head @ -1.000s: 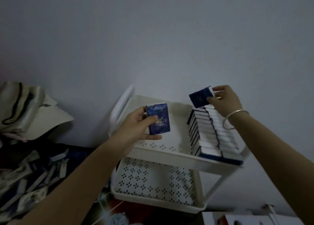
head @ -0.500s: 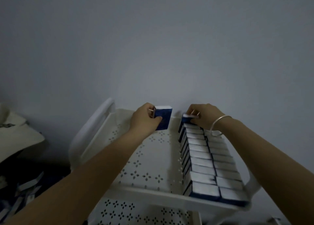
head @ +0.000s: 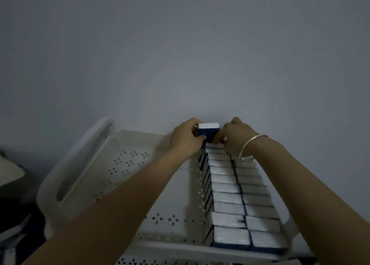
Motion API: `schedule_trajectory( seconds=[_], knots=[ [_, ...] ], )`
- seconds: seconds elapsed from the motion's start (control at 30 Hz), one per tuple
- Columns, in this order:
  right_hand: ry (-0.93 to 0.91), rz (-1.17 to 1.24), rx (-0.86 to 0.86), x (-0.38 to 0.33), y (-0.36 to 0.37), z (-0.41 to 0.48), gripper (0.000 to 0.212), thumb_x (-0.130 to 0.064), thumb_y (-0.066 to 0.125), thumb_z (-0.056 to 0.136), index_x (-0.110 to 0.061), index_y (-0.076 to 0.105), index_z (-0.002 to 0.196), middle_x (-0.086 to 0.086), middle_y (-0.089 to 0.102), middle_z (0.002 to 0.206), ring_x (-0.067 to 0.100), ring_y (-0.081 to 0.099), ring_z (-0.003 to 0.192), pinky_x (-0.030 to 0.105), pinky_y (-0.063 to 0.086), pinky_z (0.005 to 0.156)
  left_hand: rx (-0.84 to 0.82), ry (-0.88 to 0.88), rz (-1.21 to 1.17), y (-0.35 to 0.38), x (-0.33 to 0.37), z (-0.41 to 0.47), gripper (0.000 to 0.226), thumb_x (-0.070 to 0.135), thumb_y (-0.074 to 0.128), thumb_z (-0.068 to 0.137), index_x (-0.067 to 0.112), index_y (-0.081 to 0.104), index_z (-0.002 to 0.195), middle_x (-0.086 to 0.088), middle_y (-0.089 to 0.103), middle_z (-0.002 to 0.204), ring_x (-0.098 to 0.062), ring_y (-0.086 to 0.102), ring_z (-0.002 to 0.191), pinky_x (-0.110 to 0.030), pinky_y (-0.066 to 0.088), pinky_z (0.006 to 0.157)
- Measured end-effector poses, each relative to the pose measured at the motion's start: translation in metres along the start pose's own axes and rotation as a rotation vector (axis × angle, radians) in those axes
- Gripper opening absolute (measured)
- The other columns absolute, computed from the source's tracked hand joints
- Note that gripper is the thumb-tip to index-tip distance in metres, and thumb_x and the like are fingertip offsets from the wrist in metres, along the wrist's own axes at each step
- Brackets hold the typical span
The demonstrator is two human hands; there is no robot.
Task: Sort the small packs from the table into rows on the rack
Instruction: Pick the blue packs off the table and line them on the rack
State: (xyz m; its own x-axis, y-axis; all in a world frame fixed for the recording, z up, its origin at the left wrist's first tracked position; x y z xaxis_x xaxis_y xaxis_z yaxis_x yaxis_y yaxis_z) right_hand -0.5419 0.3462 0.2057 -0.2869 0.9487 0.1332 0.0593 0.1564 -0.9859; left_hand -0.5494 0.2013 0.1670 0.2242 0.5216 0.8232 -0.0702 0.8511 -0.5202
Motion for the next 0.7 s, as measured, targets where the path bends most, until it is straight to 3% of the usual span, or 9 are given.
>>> schedule_trajectory(
  seconds=[0.07,0.17,0.23,0.33,0.43,0.5,0.6,0.7],
  knots=[
    [0.007,-0.020,0.033,-0.001,-0.002,-0.003,0.044,-0.012,0.041,0.093,-0.035,0.054,0.129,0.005,0.059,0.115,0.024,0.037,0.109,0.026,0.033,0.082,-0.050,0.016,0.080,0.001,-0.002,0.001,0.026,0.010,0.065,0.084,0.017,0.064,0.109,-0.004,0.069,0.108,-0.024,0.062,0.099,-0.031,0.052,0.083],
    [0.085,0.128,0.124,0.003,-0.005,-0.005,0.031,-0.012,0.048,0.091,-0.022,0.064,0.116,0.007,0.064,0.114,0.025,0.050,0.107,0.030,0.043,0.089,-0.161,0.046,0.174,0.001,-0.005,0.002,0.026,0.002,0.057,0.084,0.012,0.065,0.107,-0.010,0.069,0.105,-0.030,0.062,0.098,-0.037,0.052,0.085],
    [0.144,0.263,0.196,0.008,-0.004,-0.006,0.027,-0.008,0.051,0.086,-0.020,0.057,0.109,0.009,0.068,0.105,0.026,0.059,0.098,0.036,0.049,0.087,-0.214,0.068,0.218,0.005,-0.005,0.000,0.026,0.001,0.052,0.083,0.010,0.065,0.104,-0.013,0.068,0.101,-0.033,0.061,0.097,-0.042,0.052,0.084],
    [0.093,0.268,0.210,0.009,-0.001,-0.005,0.042,-0.002,0.048,0.083,-0.024,0.048,0.119,0.009,0.069,0.100,0.027,0.061,0.091,0.037,0.051,0.082,-0.213,0.085,0.326,0.014,-0.004,-0.009,0.050,0.010,0.051,0.086,0.025,0.054,0.133,-0.012,0.055,0.113,-0.031,0.051,0.107,-0.040,0.050,0.089],
    [0.054,0.186,0.147,0.008,0.003,-0.004,0.048,0.003,0.050,0.083,-0.025,0.058,0.121,0.006,0.062,0.114,0.024,0.058,0.102,0.024,0.041,0.080,-0.094,0.023,0.356,0.012,0.001,-0.016,0.066,0.013,0.055,0.088,0.023,0.029,0.148,-0.012,0.036,0.127,-0.031,0.046,0.113,-0.035,0.046,0.089],
    [0.048,0.171,0.136,0.008,0.003,-0.003,0.048,0.004,0.051,0.083,-0.024,0.060,0.120,0.008,0.055,0.120,0.024,0.053,0.108,0.023,0.036,0.079,-0.085,-0.116,0.281,0.006,0.003,-0.018,0.055,0.017,0.055,0.090,0.011,0.035,0.142,-0.016,0.045,0.129,-0.034,0.052,0.112,-0.032,0.043,0.082],
    [0.031,0.193,0.128,0.005,0.002,-0.003,0.047,0.004,0.050,0.085,-0.025,0.061,0.120,0.009,0.051,0.124,0.025,0.051,0.112,0.027,0.039,0.088,-0.150,-0.232,0.131,0.004,0.001,-0.020,0.017,0.013,0.052,0.089,0.002,0.057,0.102,-0.020,0.063,0.110,-0.034,0.060,0.101,-0.030,0.043,0.072],
    [0.014,0.216,0.097,0.001,0.000,-0.003,0.048,0.005,0.047,0.087,-0.026,0.062,0.120,0.006,0.053,0.131,0.023,0.051,0.117,0.028,0.038,0.097,-0.210,-0.294,-0.082,0.009,-0.004,-0.023,0.016,0.008,0.050,0.087,0.007,0.060,0.075,-0.013,0.064,0.082,-0.028,0.061,0.082,-0.031,0.048,0.070]
  ],
)
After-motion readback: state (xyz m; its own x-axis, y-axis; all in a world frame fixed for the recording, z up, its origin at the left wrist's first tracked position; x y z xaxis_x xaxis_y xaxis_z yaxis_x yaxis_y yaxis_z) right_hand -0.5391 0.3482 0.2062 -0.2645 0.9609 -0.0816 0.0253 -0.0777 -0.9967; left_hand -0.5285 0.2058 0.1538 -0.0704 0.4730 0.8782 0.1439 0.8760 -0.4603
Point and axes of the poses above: each hand's wrist, its own z-axis towards the middle knuckle, its own y-axis out of the palm, x = y × z, the point moved 2 cm from there along z, towards the middle knuckle
